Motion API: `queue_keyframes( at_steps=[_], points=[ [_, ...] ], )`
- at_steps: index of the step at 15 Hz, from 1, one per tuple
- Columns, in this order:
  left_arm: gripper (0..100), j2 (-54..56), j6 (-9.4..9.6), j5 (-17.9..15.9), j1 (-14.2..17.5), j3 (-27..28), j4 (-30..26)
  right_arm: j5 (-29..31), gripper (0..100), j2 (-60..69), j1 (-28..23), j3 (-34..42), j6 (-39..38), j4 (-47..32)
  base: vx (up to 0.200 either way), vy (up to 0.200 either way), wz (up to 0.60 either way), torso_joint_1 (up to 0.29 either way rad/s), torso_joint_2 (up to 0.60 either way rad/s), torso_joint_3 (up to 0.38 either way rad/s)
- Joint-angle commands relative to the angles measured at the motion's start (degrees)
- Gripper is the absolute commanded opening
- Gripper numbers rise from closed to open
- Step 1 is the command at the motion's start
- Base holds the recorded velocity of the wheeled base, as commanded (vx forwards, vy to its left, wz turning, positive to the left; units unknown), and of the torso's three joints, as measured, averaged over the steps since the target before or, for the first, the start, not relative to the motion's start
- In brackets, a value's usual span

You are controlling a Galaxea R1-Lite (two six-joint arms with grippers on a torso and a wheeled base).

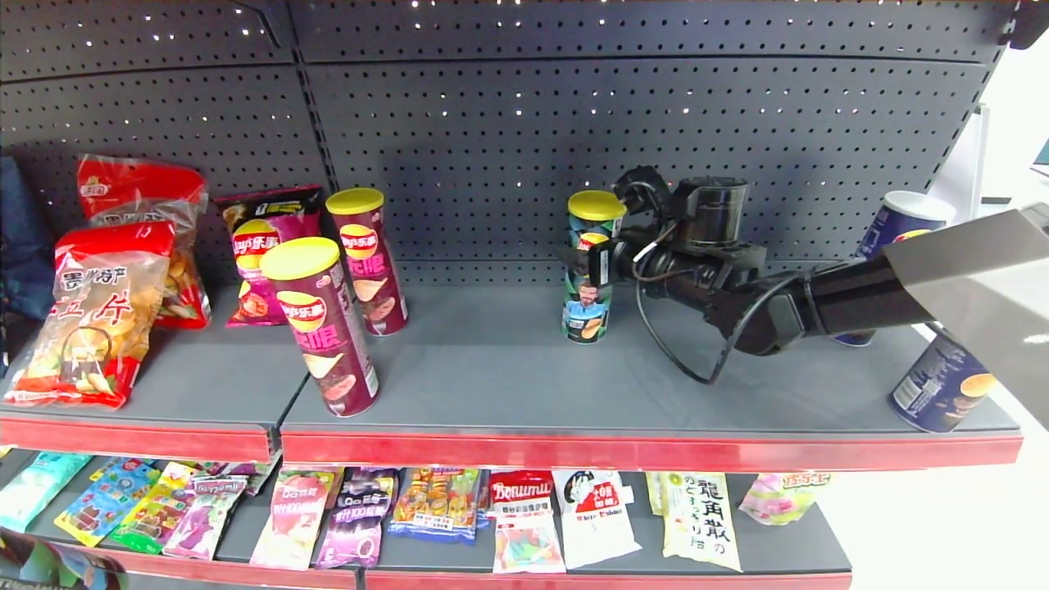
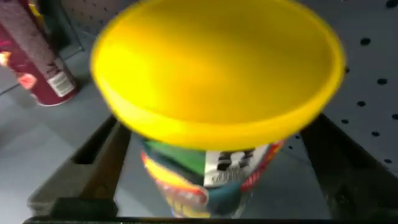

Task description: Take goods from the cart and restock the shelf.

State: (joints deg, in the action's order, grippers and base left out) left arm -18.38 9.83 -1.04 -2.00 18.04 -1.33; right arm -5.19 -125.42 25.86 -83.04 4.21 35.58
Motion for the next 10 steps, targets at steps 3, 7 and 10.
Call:
queue_keyframes(
  at_steps=[3, 7, 10],
  points=[
    [0, 0.01, 0.02, -0.02, -0.02, -0.02, 0.01, 0.53, 0, -0.09, 0.07, 0.69, -0.07, 0.10, 0.000, 0.000, 0.00, 0.000, 0.00, 0.000],
    [0, 0.10, 0.02, -0.02, -0.02, -0.29, 0.01, 3.17, 0, 9.14, 1.48, 10.09, 0.10, -0.60, 0.000, 0.000, 0.00, 0.000, 0.00, 0.000],
    [0, 0.37, 0.02, -0.11, -0.02, -0.55, 0.01, 6.34, 0, 14.94, 3.41, 17.30, -0.25, -0.08, 0.000, 0.000, 0.00, 0.000, 0.00, 0.000]
  ],
)
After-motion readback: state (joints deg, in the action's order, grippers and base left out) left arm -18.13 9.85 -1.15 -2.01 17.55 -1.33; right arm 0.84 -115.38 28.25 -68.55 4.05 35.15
